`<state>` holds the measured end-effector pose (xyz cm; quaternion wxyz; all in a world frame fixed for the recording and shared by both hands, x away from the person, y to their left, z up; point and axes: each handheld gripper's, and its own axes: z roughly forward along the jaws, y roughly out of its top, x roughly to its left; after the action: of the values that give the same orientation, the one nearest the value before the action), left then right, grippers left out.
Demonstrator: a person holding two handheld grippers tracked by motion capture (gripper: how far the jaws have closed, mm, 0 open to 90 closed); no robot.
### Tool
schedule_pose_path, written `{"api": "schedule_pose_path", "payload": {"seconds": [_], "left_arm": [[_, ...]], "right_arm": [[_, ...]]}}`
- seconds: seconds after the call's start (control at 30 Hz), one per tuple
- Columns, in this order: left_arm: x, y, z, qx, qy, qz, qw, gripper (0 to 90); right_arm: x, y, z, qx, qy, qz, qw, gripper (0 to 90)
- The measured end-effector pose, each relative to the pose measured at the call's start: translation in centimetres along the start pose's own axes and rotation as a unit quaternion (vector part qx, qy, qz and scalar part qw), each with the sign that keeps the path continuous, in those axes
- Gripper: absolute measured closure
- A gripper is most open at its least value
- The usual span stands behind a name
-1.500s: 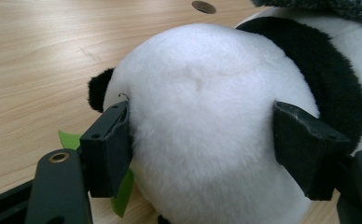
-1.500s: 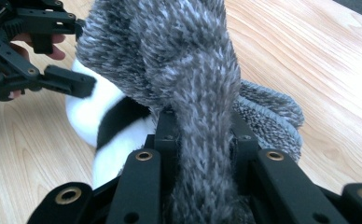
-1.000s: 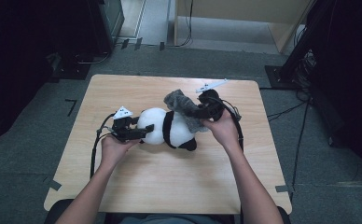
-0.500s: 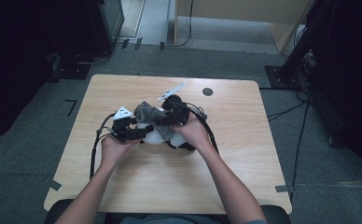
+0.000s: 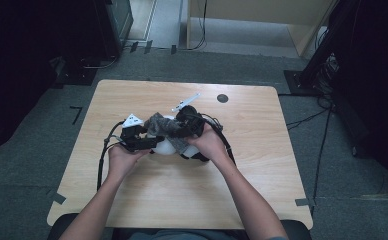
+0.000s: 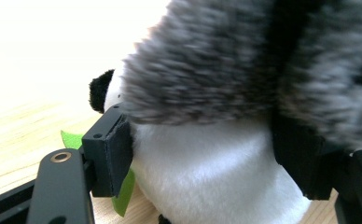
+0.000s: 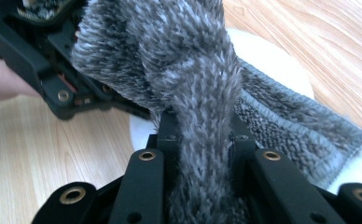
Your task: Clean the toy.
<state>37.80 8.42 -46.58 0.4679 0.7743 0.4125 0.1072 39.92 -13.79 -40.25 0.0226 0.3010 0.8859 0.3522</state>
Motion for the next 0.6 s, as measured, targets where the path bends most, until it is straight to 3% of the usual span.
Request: {"api": "schedule_pose_path", "payload": {"seconds": [0.27,0.6], "left_arm": [[0.0,0.0,0.0,0.001,0.000,0.000,1.0000,26.2],[0.0,0.0,0.0,-0.003,-0.002,-0.002,1.0000,26.2]], "right_arm": [[-0.1,-1.6,-1.8,-0.004,-0.015,-0.005,0.9999,74.4],[-0.9,-4.1,-4.9,-0.031,-0.028,0.015,0.9990,74.5]]}}
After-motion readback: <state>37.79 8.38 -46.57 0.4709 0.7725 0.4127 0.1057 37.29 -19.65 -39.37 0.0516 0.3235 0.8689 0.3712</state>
